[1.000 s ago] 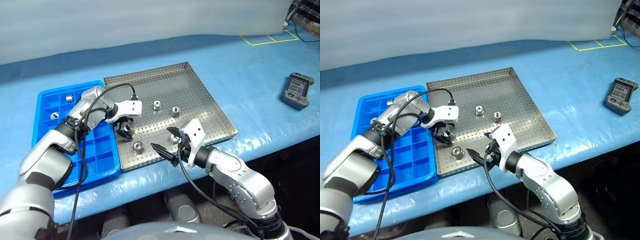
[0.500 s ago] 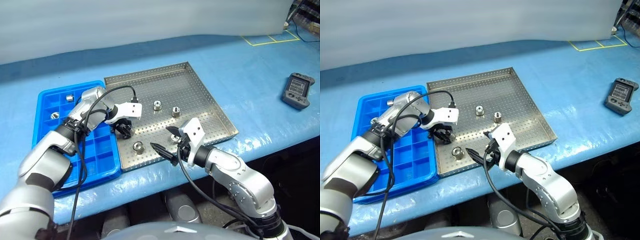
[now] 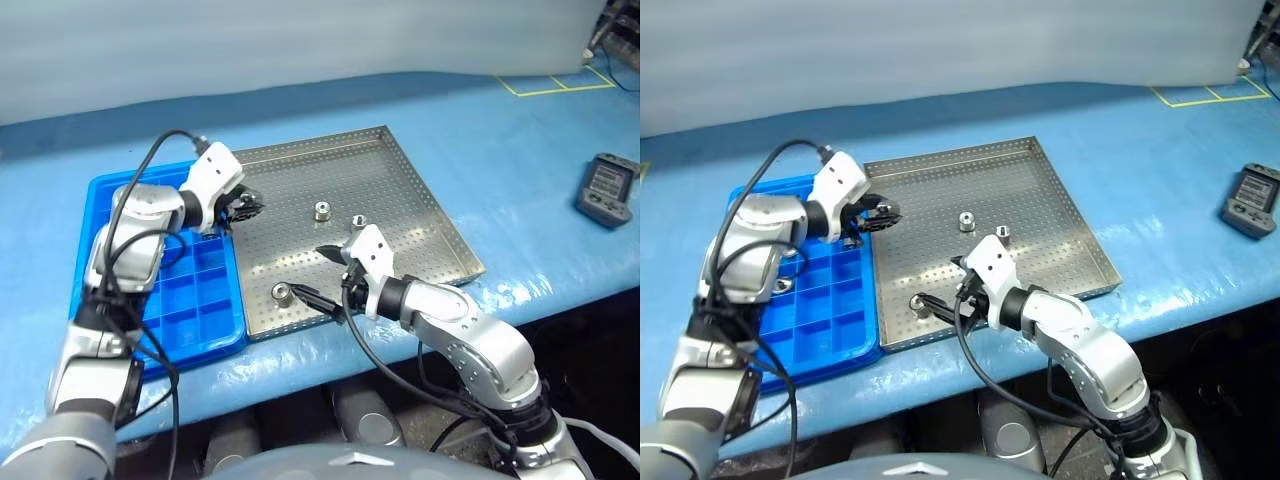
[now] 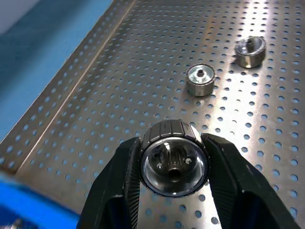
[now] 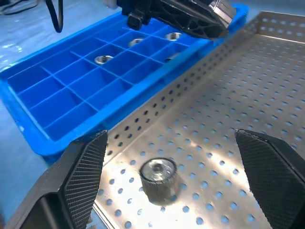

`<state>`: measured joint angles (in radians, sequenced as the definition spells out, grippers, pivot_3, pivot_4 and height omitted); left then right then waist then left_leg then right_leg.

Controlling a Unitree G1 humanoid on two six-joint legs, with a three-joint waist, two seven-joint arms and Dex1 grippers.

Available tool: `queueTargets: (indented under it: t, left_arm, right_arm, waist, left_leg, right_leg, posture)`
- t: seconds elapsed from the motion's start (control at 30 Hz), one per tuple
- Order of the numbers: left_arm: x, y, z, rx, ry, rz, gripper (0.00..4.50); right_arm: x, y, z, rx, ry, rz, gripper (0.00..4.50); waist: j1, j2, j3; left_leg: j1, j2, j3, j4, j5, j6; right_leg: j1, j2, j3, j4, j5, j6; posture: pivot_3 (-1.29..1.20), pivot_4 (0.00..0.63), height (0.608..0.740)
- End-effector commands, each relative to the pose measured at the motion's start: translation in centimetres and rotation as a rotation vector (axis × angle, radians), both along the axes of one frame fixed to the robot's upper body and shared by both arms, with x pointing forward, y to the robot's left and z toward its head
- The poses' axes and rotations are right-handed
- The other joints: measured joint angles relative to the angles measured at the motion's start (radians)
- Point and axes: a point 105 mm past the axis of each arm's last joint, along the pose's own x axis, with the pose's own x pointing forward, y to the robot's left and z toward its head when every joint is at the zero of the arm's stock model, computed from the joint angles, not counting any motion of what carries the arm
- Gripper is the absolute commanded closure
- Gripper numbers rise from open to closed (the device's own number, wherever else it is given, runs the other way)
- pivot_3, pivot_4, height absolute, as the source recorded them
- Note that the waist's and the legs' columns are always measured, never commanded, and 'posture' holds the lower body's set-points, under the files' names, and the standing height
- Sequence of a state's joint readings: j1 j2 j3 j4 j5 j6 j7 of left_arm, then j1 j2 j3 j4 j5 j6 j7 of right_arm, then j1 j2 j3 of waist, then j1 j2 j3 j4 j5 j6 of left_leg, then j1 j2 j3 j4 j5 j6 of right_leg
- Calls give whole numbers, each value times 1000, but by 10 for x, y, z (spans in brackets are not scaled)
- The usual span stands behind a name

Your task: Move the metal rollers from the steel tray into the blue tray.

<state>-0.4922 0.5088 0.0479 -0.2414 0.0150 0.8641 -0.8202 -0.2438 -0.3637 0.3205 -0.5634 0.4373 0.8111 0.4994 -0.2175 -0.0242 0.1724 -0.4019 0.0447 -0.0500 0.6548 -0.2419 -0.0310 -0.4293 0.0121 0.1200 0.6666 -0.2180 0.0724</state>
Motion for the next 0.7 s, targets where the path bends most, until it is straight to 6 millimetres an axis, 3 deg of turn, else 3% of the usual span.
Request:
queueTargets:
  t: [0.03, 0.2, 0.4, 0.7]
  left_arm:
    - [-19, 24, 30, -46, -180, 206, 2811]
    - [-47, 60, 28, -37, -274, 501, 2811]
    - [-70, 71, 7, -38, -223, 627, 2811]
    - [-86, 83, -36, -82, -82, 774, 2811]
  right_arm:
    - [-6, 18, 11, 22, -41, 114, 0]
    - [-9, 35, 13, 20, -45, 210, 0]
    - [-15, 49, 13, 23, -53, 295, 0]
    - [-16, 47, 9, 20, -38, 288, 0]
  waist:
    - [27, 0, 0]
    - [93, -1, 0]
    - [146, -1, -1]
    - [156, -2, -1]
  left_leg:
    - [0, 0, 0, 1, 0, 0]
    - [0, -1, 0, 3, 0, 0]
    - [0, -1, 0, 5, 0, 0]
    - [1, -1, 1, 6, 0, -1]
  right_leg:
    - [0, 0, 0, 0, 0, 0]
    - [2, -2, 0, -1, 1, 1]
    - [3, -2, -1, -1, 1, 1]
    - [4, -2, -1, -1, 2, 0]
  posture:
    - [-43, 150, 740]
    - [19, 150, 740]
    - [47, 150, 740]
    - [28, 150, 740]
